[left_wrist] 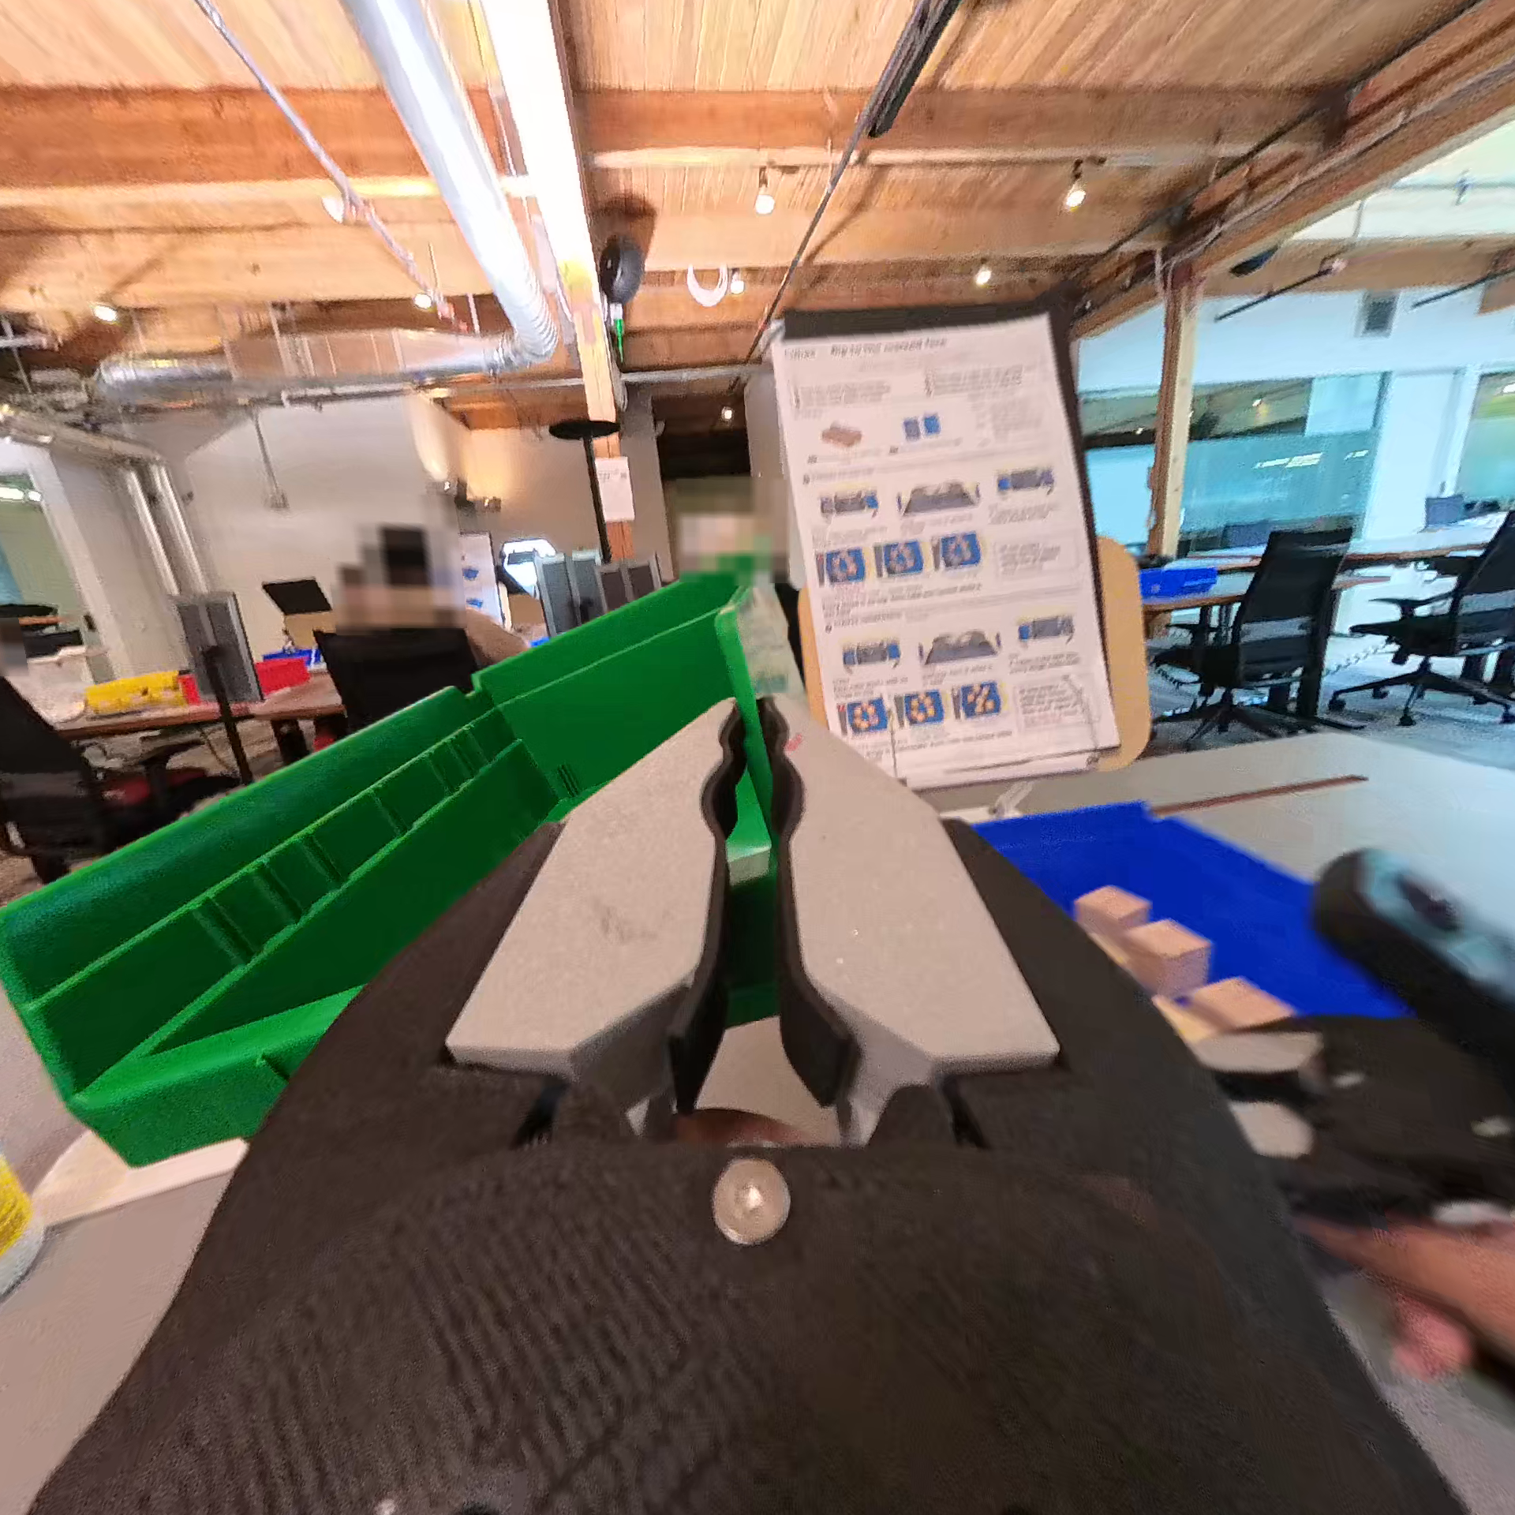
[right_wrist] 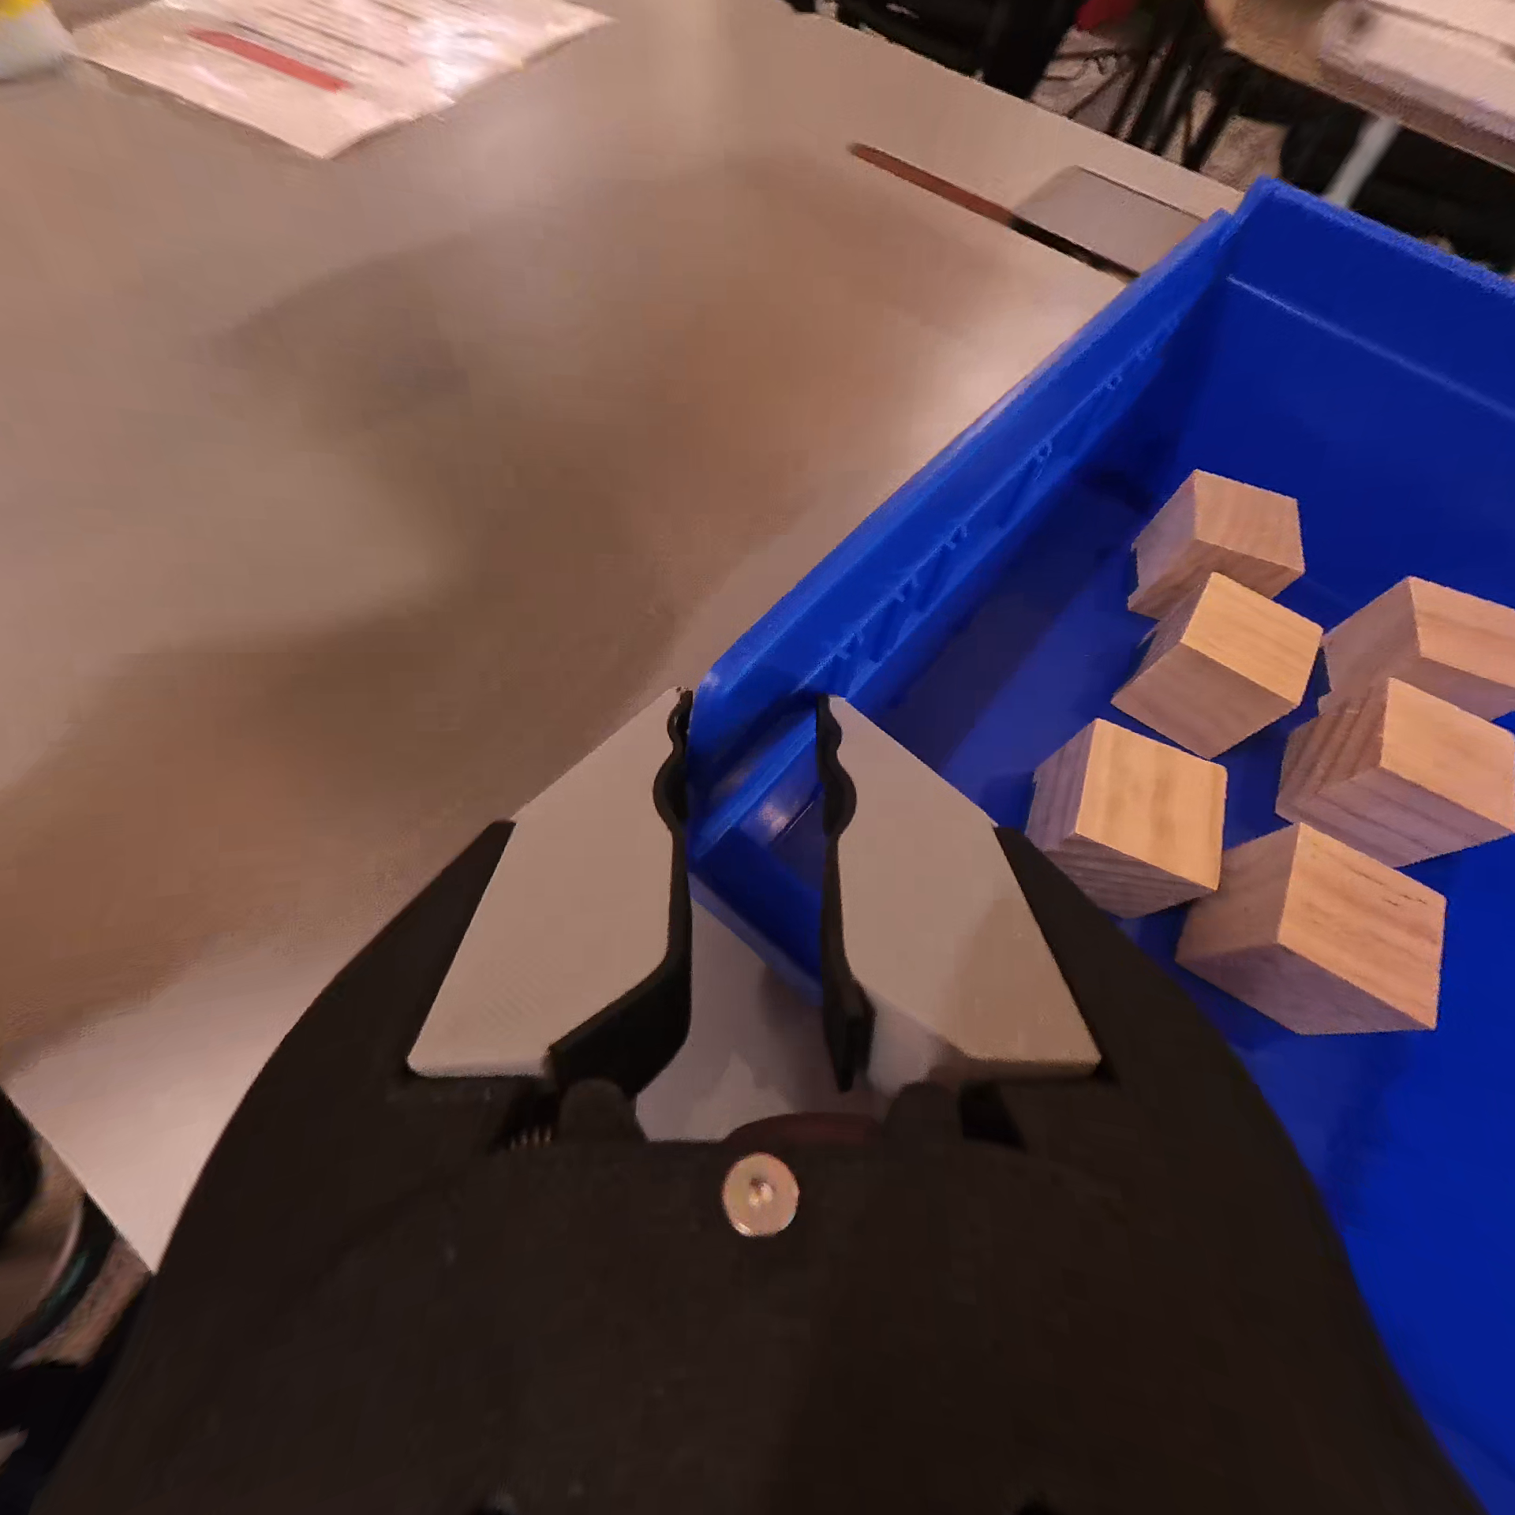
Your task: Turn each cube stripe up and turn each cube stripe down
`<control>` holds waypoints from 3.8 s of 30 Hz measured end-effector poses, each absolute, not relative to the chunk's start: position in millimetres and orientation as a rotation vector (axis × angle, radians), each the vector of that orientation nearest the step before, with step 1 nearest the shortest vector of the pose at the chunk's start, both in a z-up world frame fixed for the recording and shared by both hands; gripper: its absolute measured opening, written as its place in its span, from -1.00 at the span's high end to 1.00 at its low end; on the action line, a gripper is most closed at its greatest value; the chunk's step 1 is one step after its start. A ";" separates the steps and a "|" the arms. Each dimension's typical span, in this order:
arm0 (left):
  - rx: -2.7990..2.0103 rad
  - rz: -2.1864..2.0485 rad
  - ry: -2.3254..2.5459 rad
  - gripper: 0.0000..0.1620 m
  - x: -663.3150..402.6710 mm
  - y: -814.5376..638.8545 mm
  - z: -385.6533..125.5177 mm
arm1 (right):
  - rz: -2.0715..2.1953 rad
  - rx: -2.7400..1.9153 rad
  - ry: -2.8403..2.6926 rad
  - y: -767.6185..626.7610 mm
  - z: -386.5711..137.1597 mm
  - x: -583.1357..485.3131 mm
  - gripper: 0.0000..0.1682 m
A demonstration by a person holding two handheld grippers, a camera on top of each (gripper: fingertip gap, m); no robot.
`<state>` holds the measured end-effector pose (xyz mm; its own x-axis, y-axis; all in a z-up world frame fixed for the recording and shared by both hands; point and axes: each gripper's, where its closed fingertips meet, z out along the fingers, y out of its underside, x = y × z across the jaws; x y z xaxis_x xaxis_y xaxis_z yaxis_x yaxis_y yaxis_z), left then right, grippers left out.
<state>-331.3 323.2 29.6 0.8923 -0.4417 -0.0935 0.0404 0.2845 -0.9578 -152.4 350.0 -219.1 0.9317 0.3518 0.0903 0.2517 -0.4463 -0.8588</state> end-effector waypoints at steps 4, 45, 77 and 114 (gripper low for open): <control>-1.181 -0.332 0.359 0.99 -335.2 307.5 53.3 | 0.316 -1.983 -0.488 372.7 -205.1 -251.2 0.69; -1.481 -0.649 1.111 0.15 -54.8 220.1 -149.2 | 0.382 -1.960 -0.459 156.7 -165.4 41.2 0.50; -1.814 -0.131 0.754 0.94 -166.8 395.3 -213.6 | -0.045 -2.204 -0.185 299.8 -225.9 102.3 0.83; -1.622 -0.703 0.785 0.40 -122.1 303.4 -170.3 | -0.115 -1.782 -0.270 269.7 -112.4 74.3 0.47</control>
<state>-122.1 303.4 -170.3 0.5978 -0.8009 0.0340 -0.1217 -0.1326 -0.9837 74.3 269.7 -112.4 0.9675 0.1196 0.2229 0.2438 -0.2052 -0.9479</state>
